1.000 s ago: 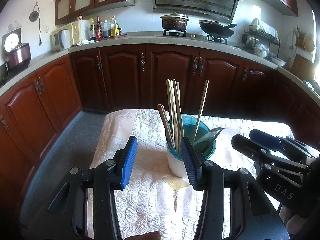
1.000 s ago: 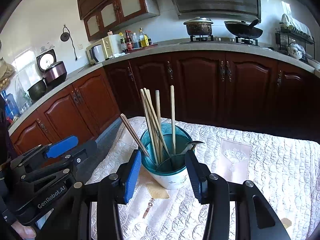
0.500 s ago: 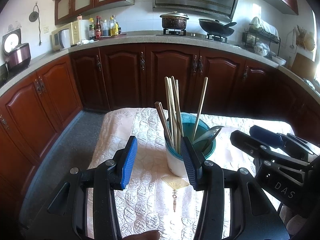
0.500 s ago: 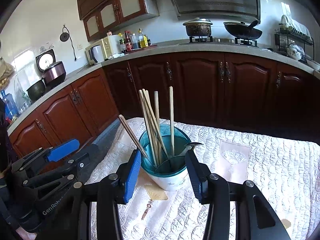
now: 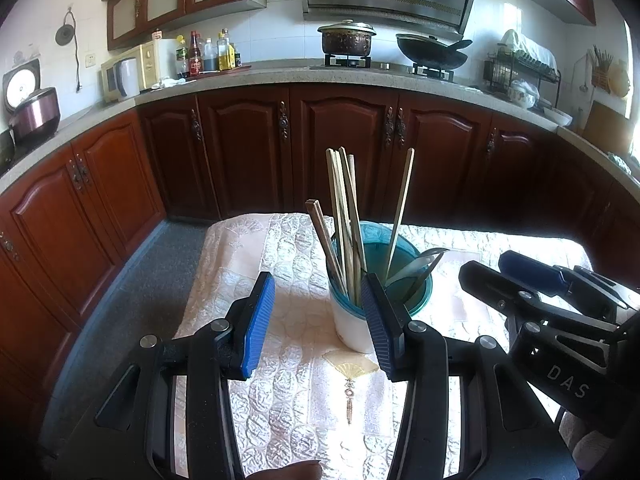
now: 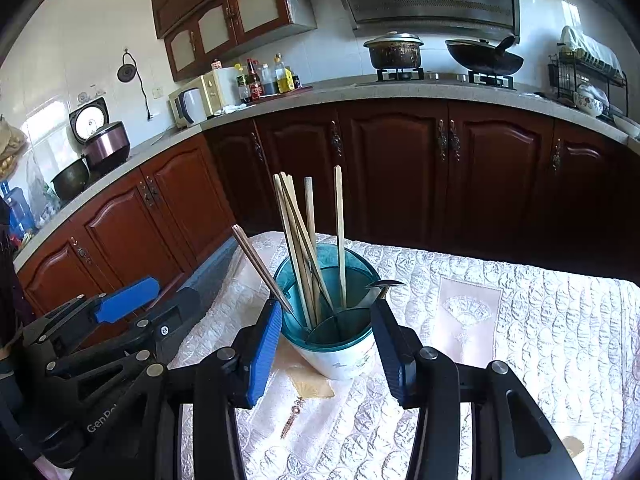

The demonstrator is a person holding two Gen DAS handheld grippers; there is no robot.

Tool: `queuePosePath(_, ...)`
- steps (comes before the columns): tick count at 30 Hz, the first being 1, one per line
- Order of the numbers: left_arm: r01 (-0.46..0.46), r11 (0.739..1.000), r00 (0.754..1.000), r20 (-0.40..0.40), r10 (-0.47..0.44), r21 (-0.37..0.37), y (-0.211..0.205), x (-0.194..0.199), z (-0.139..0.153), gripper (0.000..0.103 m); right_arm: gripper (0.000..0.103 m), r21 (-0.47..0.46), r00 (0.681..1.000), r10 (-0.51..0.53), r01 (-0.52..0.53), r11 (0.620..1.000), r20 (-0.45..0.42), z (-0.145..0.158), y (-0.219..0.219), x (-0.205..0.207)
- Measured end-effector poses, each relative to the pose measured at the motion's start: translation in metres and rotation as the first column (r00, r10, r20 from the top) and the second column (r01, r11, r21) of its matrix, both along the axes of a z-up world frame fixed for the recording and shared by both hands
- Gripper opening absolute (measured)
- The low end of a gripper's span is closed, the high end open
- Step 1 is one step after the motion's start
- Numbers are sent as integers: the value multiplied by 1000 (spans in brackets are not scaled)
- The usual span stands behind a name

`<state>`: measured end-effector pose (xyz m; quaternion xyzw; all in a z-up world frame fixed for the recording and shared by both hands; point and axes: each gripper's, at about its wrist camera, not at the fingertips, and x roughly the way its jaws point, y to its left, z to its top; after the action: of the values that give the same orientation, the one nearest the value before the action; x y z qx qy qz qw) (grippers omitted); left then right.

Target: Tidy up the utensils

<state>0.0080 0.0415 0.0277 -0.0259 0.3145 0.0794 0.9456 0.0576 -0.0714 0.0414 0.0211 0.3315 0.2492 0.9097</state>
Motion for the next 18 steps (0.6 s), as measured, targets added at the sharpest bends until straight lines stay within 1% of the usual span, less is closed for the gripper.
queuePosePath(18, 3, 1000, 1000, -1, -3, 0, -2, 1, -1, 44, 45, -5, 1000, 5, -5, 1000, -5, -2, 2, 2)
